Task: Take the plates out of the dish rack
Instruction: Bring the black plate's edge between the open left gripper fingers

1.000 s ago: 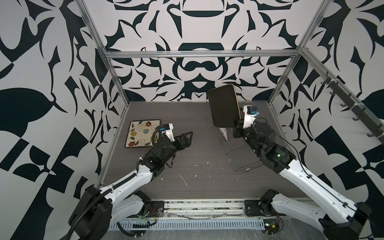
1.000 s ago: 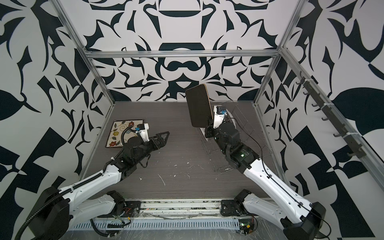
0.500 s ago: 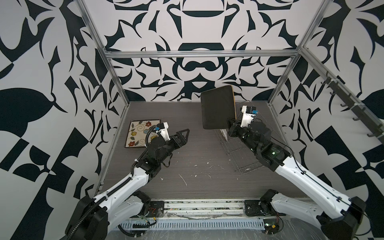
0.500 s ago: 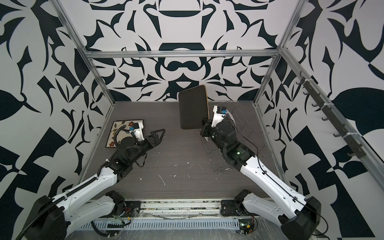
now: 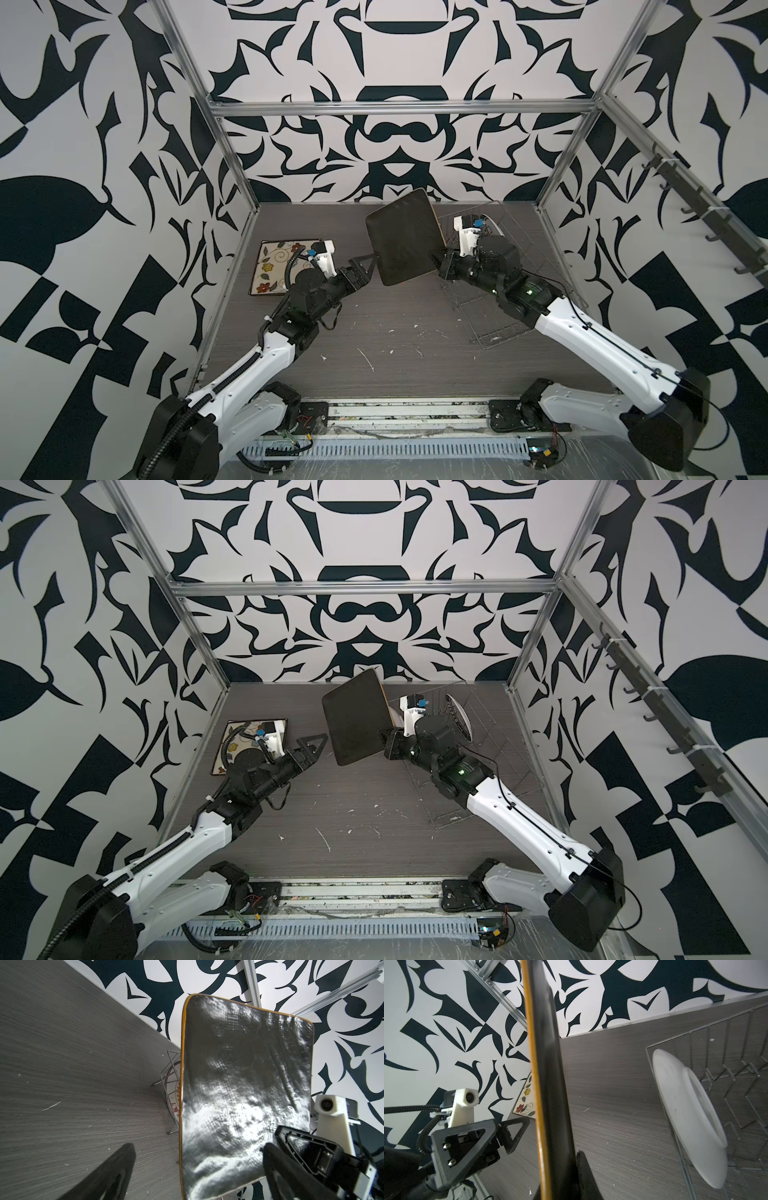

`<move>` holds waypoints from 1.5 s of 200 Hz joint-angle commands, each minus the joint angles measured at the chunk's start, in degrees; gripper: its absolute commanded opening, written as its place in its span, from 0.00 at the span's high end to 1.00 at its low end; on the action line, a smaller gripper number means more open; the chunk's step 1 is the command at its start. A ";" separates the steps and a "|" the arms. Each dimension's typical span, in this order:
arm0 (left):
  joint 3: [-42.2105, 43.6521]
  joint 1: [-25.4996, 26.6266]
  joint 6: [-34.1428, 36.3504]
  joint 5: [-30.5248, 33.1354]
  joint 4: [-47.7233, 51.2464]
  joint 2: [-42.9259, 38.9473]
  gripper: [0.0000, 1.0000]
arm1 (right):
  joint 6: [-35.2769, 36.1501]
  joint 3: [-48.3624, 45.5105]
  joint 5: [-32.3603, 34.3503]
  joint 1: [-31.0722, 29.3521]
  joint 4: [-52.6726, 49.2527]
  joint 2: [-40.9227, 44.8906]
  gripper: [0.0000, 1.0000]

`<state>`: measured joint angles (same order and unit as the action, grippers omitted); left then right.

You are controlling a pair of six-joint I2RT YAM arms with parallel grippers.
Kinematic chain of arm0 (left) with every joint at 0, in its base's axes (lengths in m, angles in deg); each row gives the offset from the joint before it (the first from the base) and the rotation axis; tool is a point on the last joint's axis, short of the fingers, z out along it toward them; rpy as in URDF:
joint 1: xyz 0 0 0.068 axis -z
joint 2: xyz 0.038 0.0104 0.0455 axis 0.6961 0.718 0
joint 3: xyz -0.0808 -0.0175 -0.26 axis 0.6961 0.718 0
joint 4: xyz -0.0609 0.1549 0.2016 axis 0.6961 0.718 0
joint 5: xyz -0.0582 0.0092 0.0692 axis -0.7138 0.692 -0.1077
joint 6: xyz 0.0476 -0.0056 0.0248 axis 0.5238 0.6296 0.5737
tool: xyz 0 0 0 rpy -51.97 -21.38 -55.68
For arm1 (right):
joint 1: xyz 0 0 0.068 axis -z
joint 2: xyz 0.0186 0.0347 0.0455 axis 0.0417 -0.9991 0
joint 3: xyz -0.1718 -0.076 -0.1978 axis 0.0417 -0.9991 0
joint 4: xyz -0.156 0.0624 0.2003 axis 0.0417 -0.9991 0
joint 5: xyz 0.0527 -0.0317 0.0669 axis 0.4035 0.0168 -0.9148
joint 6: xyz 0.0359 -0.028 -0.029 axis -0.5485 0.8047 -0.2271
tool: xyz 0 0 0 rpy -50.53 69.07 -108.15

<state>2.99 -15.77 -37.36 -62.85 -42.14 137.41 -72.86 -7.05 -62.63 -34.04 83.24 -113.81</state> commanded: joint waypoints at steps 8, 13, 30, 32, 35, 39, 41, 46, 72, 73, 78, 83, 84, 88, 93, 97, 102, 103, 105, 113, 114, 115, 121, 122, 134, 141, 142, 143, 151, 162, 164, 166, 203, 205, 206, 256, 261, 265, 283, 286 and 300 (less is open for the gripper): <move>-1.91 -0.82 -0.81 -2.17 -1.43 0.98 0.01 | -1.76 6.63 -5.84 0.19 12.96 3.47 1.00; -1.95 -0.96 -0.90 -2.64 -1.91 1.32 0.01 | -1.95 6.82 -6.25 0.29 12.53 3.43 1.00; -1.99 -1.48 -0.83 -5.13 -4.70 2.72 0.01 | -3.15 7.07 -7.18 0.39 11.77 3.25 1.00; -1.99 -1.52 -0.82 -5.36 -5.06 2.91 0.01 | -3.17 7.01 -7.24 0.43 11.74 3.28 1.00; -1.99 -1.57 -0.79 -5.68 -5.52 3.16 0.01 | -3.45 7.04 -7.33 0.47 11.79 3.23 1.00; -1.99 -1.66 -0.81 -6.05 -6.19 3.40 0.01 | -3.83 6.92 -7.58 0.60 11.84 3.30 1.00; -1.99 -1.69 -0.81 -6.25 -6.51 3.48 0.01 | -4.21 6.84 -7.78 0.71 11.99 3.26 1.00; -1.99 -1.78 -0.89 -6.62 -7.08 3.73 0.01 | -4.78 6.66 -8.18 0.95 12.18 3.33 1.00; -2.32 -2.14 -0.99 -8.39 -9.09 3.94 0.01 | -9.27 4.75 -12.37 3.10 16.19 3.76 1.00; -2.33 -2.19 -0.99 -8.45 -9.11 3.94 0.01 | -9.40 4.67 -12.56 3.15 16.41 3.71 1.00; -2.51 -2.30 -0.99 -8.82 -9.13 3.86 0.00 | -10.39 4.43 -13.68 4.00 17.27 3.60 1.00; -2.65 -2.32 -0.98 -9.10 -9.10 3.81 0.00 | -11.32 4.27 -14.89 4.72 17.70 3.37 1.00; -2.67 -2.37 -0.98 -9.16 -9.12 3.79 0.00 | -11.43 4.25 -15.14 4.84 17.87 3.34 1.00; -2.78 -2.41 -0.99 -9.37 -9.05 3.77 0.00 | -12.10 4.17 -15.87 5.33 18.10 3.18 1.00; -2.85 -2.49 -0.99 -9.60 -9.06 3.68 0.00 | -13.34 4.08 -17.34 6.15 18.90 2.74 1.00; -2.94 -2.50 -1.03 -9.73 -9.00 3.61 0.00 | -14.22 4.00 -18.43 6.74 19.43 2.51 1.00; -3.04 -2.58 -1.16 -9.86 -8.88 3.59 0.00 | -15.17 3.80 -19.27 7.21 20.14 2.24 1.00; -3.04 -2.58 -1.16 -9.89 -8.87 3.59 0.00 | -15.42 3.75 -19.53 7.36 20.32 2.16 1.00; -3.09 -2.59 -1.23 -9.91 -8.87 3.59 0.00 | -15.94 3.60 -20.07 7.58 20.74 2.06 1.00; -3.22 -2.67 -1.48 -10.30 -8.73 3.67 0.01 | -17.76 3.15 -21.82 8.45 22.50 1.61 1.00; -3.22 -2.72 -1.50 -10.33 -8.76 3.72 0.01 | -18.03 3.03 -21.99 8.60 22.82 1.58 1.00; -3.27 -2.74 -1.55 -10.34 -8.81 3.74 0.01 | -18.30 2.93 -22.11 8.67 23.06 1.53 1.00; -3.31 -2.84 -1.81 -10.70 -8.88 3.81 0.01 | -19.60 2.52 -22.93 9.20 24.36 1.19 1.00; -3.31 -2.84 -1.80 -10.75 -8.96 3.83 0.01 | -19.79 2.41 -23.07 9.24 24.54 1.15 1.00; -3.25 -3.10 -2.39 -11.36 -9.80 4.15 0.02 | -21.38 1.57 -24.45 10.18 26.52 0.81 1.00; -3.14 -3.28 -3.09 -11.70 -10.42 4.37 0.02 | -21.95 1.14 -25.08 10.40 27.40 0.77 1.00; -3.14 -3.33 -3.18 -11.77 -10.48 4.46 0.02 | -21.97 1.10 -25.16 10.45 27.51 0.77 1.00; -3.14 -3.35 -3.27 -11.81 -10.60 4.51 0.02 | -22.03 1.04 -25.19 10.47 27.61 0.81 1.00; -3.06 -3.67 -3.99 -12.38 -11.30 4.97 0.02 | -22.36 0.74 -25.65 10.55 28.11 0.77 1.00; -3.09 -4.13 -5.05 -13.41 -12.67 5.61 0.04 | -22.43 0.54 -26.08 10.68 27.91 0.88 1.00; -3.10 -4.22 -5.28 -13.61 -12.94 5.72 0.04 | -22.44 0.54 -26.17 10.68 27.89 0.90 1.00; -3.13 -4.31 -5.47 -13.83 -13.16 5.86 0.04 | -22.40 0.54 -26.23 10.67 27.82 0.91 1.00; -4.34 -5.12 -5.30 -16.02 -13.36 7.36 0.07 | -22.70 0.06 -27.36 11.11 26.91 0.65 1.00; -4.36 -5.13 -5.28 -16.10 -13.35 7.43 0.07 | -22.68 0.02 -27.61 11.11 26.91 0.60 1.00; -4.36 -5.22 -5.29 -16.13 -13.35 7.44 0.07 | -22.69 0.02 -27.69 11.16 26.91 0.60 1.00; -4.02 -7.33 -6.84 -18.47 -14.68 7.55 0.10 | -24.77 -1.11 -29.19 11.89 29.16 -0.18 1.00; -4.02 -7.64 -7.07 -18.71 -14.73 7.47 0.11 | -25.34 -1.22 -29.56 11.99 29.87 -0.36 1.00; -4.02 -7.91 -7.21 -18.86 -14.75 7.38 0.11 | -25.76 -1.25 -29.95 12.07 30.36 -0.58 1.00; -4.31 -8.56 -7.38 -19.89 -14.77 7.28 0.13 | -28.64 -1.61 -32.59 12.46 34.03 -2.21 1.00; -4.36 -8.63 -7.42 -20.04 -14.77 7.28 0.13 | -29.44 -1.70 -33.06 12.58 34.87 -2.60 1.00; -4.71 -8.83 -7.63 -20.93 -14.84 7.63 0.14 | -32.87 -2.13 -34.89 12.79 39.10 -4.23 1.00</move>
<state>0.28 -24.06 -44.22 -81.19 -54.84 144.95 -99.53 -10.46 -91.66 -21.75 100.48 -118.33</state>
